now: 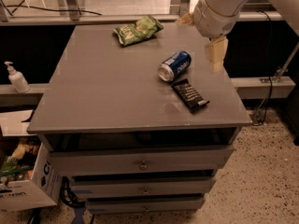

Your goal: Place pepsi can upright

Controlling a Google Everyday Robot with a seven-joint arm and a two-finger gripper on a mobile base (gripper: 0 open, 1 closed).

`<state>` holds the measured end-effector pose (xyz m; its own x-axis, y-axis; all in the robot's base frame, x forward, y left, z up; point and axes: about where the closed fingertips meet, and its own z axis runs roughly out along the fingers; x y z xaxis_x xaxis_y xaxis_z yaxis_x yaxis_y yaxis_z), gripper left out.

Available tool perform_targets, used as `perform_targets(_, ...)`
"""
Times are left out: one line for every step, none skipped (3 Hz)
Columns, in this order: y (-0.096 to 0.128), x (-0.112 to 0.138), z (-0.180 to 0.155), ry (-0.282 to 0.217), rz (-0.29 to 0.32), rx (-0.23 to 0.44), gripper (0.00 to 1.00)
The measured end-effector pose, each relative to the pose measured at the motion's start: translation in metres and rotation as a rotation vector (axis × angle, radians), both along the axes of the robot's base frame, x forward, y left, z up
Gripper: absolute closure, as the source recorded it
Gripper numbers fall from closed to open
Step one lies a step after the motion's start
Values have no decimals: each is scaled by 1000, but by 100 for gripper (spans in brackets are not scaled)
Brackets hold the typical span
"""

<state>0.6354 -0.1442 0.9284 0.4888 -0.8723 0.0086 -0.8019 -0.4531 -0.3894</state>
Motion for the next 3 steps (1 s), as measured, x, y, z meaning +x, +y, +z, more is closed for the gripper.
perform_targets(13, 24, -10, -4, 95, -56, 0)
perform_targets(25, 48, -23, 7, 184, -103, 0)
perform_targets(31, 64, -35, 11, 267, -135, 0)
